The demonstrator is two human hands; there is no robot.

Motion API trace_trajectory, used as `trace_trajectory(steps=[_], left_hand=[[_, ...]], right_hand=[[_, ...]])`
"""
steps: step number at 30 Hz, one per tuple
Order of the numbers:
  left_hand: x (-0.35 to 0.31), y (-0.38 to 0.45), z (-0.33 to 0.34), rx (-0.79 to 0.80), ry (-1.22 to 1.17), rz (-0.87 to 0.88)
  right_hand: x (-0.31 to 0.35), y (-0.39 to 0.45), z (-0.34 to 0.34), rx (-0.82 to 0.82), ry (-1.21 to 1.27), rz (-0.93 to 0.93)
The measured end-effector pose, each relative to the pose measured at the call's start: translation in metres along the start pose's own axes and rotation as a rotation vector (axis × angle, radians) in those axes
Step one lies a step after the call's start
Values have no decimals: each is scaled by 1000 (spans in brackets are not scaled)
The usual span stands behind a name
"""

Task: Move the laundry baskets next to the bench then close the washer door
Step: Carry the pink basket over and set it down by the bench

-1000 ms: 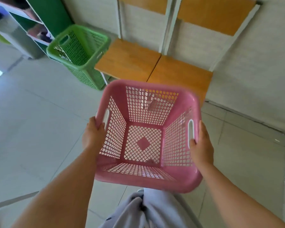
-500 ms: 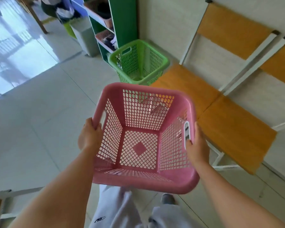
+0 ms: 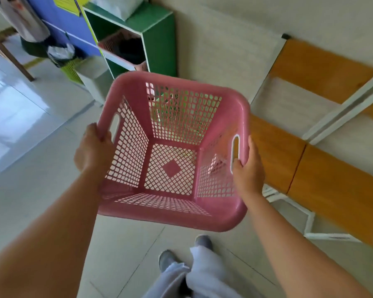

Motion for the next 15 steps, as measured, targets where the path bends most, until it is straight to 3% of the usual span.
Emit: trace_trajectory(steps=[9,15], left_hand=[[-152,168,-44,-75,-113,240],[-218,229,-3,-96,-185,288]], right_hand=[[76,131,11,-232,113,-49],[66,206,38,-311,122,16]])
Point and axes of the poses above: each hand's wrist, its own y-axis towards the middle knuckle, its own z-axis out of the palm, x = y × z, the point moved 8 cm from there along y, towards the middle knuckle, and after that the axes turned 9 degrees about y, right-handed, at the moved point
